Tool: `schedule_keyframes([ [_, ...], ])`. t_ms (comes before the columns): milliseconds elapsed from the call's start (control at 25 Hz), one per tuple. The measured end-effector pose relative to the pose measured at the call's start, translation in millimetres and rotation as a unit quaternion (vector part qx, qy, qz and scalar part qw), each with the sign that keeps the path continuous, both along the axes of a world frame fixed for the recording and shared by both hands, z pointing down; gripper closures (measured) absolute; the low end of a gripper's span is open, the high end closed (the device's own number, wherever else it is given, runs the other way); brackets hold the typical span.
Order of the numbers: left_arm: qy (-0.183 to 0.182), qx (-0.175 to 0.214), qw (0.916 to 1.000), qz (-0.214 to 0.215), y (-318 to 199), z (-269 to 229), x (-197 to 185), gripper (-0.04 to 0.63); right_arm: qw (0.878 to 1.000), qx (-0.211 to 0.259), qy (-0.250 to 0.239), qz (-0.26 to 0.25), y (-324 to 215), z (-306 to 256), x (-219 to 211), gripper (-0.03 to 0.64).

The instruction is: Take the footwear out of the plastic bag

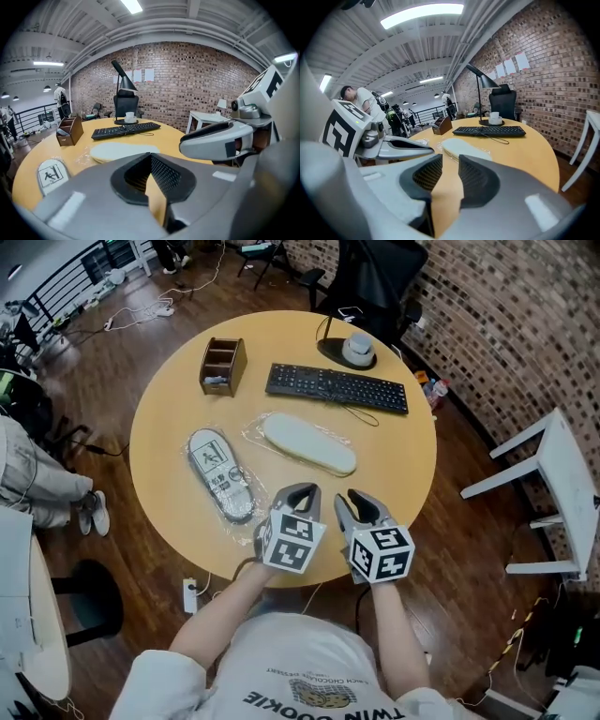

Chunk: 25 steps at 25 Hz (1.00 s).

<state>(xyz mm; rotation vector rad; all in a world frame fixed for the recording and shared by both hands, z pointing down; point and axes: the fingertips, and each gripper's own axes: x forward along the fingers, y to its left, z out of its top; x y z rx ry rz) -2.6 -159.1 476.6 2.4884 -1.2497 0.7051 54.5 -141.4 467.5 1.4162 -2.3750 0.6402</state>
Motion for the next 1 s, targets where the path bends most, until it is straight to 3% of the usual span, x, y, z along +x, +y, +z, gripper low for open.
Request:
schedule_keyframes([
  [200, -0.008, 0.016, 0.9998, -0.006, 58.8, -10.6, 16.8, 0.589, 1.000, 0.018, -0.008, -0.013, 56.7, -9.4, 3.9, 0.549],
  [680, -0.003, 0.056, 0.9978, -0.036, 206.4, -28.0, 32.2, 0.589, 0.998, 0.047, -0.021, -0.045, 197.5, -25.3, 5.7, 0.580],
  [1000, 0.006, 0.063, 0.9964, -0.056, 268.8, -45.6, 14.8, 0.589, 0.996, 0.055, -0.030, -0.058, 253.3, -36.2, -13.9, 0.597],
])
